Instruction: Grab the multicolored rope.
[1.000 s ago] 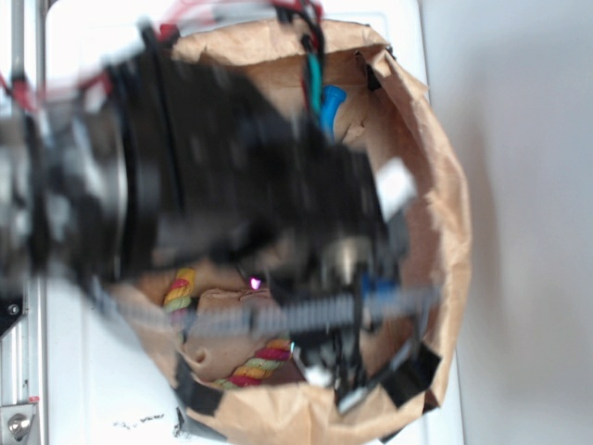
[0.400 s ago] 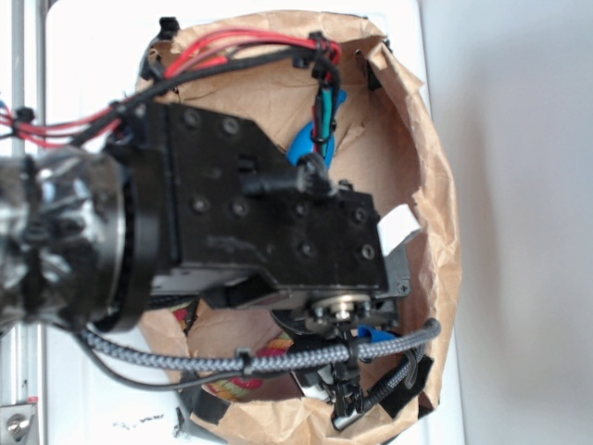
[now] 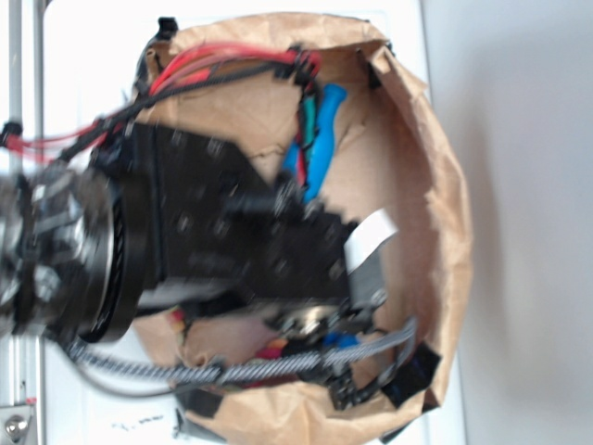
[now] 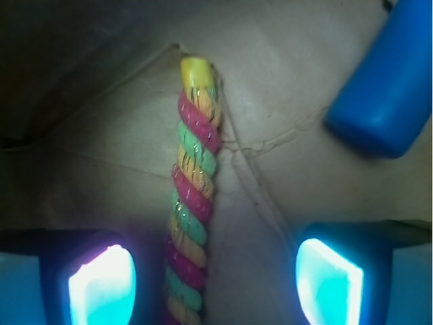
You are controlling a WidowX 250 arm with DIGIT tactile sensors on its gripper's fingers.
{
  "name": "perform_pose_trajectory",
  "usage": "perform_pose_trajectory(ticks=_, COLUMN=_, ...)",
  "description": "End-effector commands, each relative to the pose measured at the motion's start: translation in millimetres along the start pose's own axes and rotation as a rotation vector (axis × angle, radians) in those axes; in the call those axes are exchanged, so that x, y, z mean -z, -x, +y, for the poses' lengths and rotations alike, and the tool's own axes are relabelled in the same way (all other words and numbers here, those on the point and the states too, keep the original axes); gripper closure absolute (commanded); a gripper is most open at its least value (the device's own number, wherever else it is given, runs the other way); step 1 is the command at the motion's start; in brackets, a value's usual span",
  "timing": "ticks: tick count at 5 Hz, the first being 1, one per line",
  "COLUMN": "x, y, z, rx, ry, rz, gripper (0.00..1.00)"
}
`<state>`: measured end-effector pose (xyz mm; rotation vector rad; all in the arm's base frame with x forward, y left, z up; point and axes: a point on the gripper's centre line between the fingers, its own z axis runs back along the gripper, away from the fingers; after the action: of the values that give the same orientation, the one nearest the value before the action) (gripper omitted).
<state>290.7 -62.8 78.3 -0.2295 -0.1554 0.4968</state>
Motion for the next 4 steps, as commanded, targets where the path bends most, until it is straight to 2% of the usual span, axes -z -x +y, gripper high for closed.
perform_pose_trajectory(ticks=1, x=4, y=-7, z=-20, rx=-0.046, ry=0.076, rz=-0.001, gripper=0.0)
perform_pose_trajectory(ticks=2, x=13, y=-10, z=-29, rx=-0.068, ry=0.041, rz=0.025, gripper=0.0)
perform_pose_trajectory(ticks=3, x=32, y=-12, z=-29, rx=-0.079, ry=-0.001, rz=0.019, gripper=0.0)
perform_pose_trajectory(ticks=4, x=45, y=-13, z=-29, rx=-0.08, ry=-0.036, rz=-0.054, gripper=0.0)
